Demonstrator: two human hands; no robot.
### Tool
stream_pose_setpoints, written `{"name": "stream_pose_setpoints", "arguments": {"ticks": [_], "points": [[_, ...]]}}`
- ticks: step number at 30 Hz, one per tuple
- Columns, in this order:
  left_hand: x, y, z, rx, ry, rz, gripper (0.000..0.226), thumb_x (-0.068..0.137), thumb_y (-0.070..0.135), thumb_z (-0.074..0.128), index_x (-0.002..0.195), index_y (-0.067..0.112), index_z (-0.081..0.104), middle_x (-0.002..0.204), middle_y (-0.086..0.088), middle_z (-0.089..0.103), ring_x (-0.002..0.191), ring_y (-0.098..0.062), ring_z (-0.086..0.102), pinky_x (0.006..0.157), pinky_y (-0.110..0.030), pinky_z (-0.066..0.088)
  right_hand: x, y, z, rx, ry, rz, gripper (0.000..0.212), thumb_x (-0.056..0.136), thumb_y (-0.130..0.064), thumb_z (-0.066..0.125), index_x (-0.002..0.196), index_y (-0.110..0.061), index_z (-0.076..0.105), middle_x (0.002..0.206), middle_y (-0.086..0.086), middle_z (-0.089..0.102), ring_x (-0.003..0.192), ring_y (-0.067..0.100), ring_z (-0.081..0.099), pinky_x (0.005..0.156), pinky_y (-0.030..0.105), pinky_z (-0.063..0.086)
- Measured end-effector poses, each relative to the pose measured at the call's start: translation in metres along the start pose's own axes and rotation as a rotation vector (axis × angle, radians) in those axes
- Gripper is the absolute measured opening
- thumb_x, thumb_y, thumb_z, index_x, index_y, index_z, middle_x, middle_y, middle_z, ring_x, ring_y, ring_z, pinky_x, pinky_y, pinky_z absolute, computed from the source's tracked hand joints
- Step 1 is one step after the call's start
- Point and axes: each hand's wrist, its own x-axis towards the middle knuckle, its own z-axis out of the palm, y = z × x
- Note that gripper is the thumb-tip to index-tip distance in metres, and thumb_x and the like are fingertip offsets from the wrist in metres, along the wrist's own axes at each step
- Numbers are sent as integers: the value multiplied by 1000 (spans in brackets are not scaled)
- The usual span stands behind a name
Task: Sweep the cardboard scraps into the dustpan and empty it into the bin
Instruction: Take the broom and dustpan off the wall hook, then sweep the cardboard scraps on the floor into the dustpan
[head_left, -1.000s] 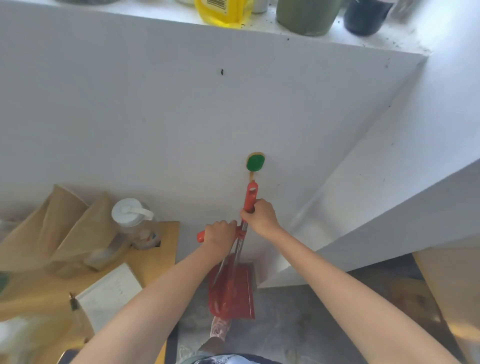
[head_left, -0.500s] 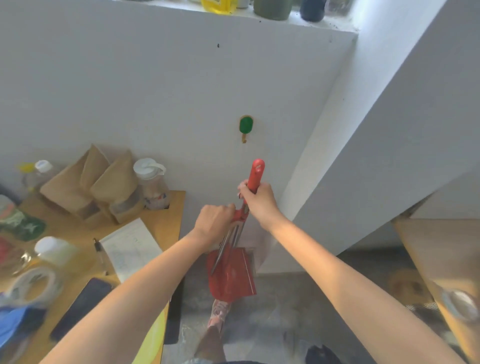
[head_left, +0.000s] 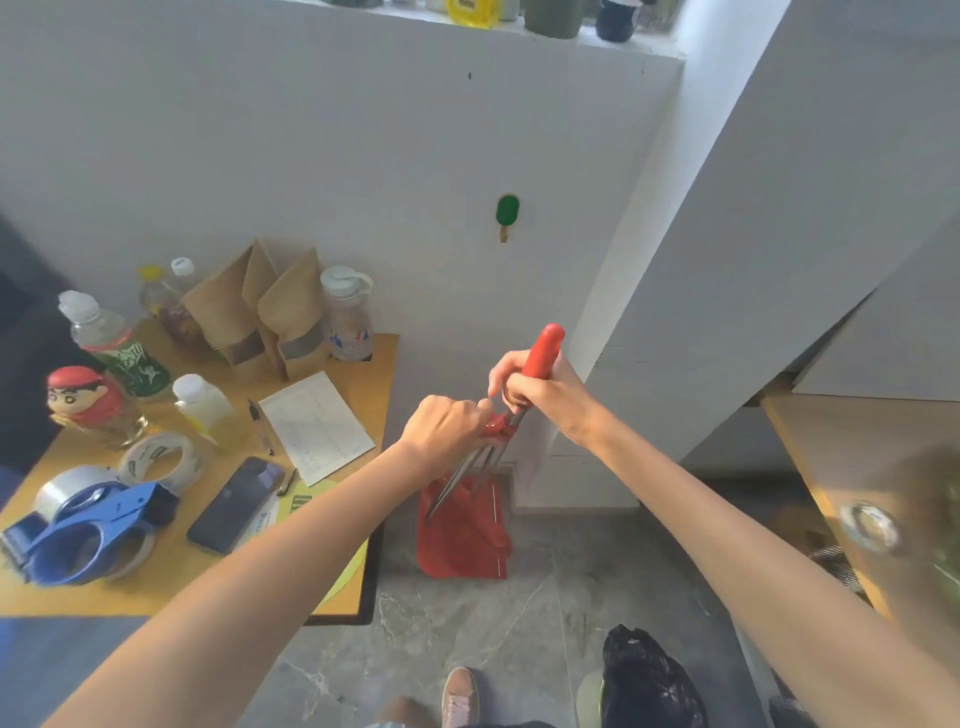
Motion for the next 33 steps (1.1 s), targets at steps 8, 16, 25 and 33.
{"name": "stream_pose_setpoints", "arguments": {"ticks": [8,16,25,33], "points": [[-31,12,-10,-56,-43,15,56,79,66,47,87,13,63,50,2,59,38,-21,59,38,-21,25,-21,-7,12,-62,-124,-8,19,59,1,41,54,-5,58,41,-1,45,40,7,38,44,14,33],[-123,10,-15,-209,-133,-156,50,87,63,44,95,14,50,86,-5,70,78,-30,68,53,-31,31,-72,-2,-4,-15,216,39,20,64,-1,43,52,0,59,43,14,49,38,15,47,44,19,41],[-171,69,0,-295,-220,-256,50,87,64,45,92,14,51,84,-8,69,80,-32,67,55,-32,32,-135,22,33,-938,269,395,45,80,-52,44,72,-17,73,77,0,70,78,26,62,76,31,46],[-205,112,14,-513,-307,-470,48,84,62,52,87,14,55,77,-7,67,74,-31,65,62,-37,53,-183,70,16,-373,-342,667,30,87,-32,53,105,-11,64,86,22,72,78,31,74,64,27,58]]}}
